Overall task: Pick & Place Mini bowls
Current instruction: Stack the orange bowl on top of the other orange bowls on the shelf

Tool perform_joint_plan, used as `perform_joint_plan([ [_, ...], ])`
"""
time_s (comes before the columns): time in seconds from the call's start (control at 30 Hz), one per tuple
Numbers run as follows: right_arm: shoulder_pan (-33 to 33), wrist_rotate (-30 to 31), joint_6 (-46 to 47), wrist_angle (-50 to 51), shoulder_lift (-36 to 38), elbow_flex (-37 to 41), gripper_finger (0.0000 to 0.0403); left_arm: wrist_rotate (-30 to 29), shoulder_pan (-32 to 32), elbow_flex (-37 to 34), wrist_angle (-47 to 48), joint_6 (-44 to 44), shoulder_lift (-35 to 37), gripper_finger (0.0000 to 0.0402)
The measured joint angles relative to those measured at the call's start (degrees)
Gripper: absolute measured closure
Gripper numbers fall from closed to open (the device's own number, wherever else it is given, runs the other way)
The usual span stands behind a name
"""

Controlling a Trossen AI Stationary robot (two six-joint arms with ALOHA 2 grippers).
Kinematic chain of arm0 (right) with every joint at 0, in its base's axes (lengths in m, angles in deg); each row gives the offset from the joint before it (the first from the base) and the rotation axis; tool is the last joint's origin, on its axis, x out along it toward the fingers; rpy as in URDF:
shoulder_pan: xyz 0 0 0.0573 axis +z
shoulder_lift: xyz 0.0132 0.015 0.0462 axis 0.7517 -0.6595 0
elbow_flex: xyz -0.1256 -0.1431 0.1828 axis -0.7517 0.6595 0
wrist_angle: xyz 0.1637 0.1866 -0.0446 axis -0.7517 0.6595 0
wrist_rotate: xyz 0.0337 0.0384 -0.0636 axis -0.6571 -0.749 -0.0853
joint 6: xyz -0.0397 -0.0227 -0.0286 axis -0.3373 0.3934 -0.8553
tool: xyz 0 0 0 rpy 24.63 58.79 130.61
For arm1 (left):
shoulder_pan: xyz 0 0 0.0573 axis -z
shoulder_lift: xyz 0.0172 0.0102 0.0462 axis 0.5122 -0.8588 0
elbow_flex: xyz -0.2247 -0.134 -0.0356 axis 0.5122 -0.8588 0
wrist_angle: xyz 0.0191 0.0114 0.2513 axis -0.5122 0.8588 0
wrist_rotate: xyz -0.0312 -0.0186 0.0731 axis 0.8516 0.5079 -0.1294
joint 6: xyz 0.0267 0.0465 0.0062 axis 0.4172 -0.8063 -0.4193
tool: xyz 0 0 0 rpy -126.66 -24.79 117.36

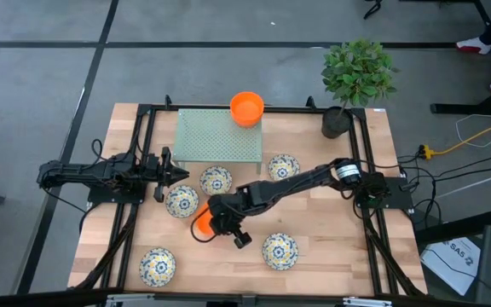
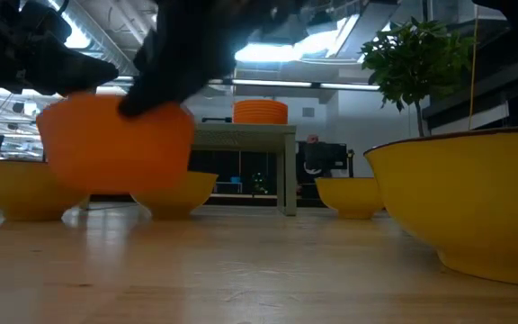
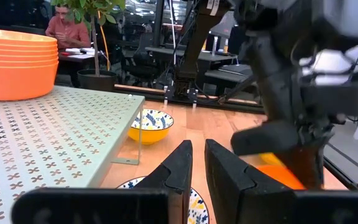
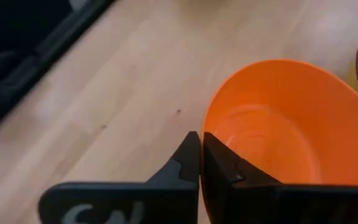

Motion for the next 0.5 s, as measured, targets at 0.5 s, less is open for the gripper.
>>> perform_joint_plan([
  [0.5,0.15,-2.59,-0.74,24.9,0.0,-24.24,0.0399,0.01,-0.01,0.01,0.0,0.0,0.0,0.0363],
])
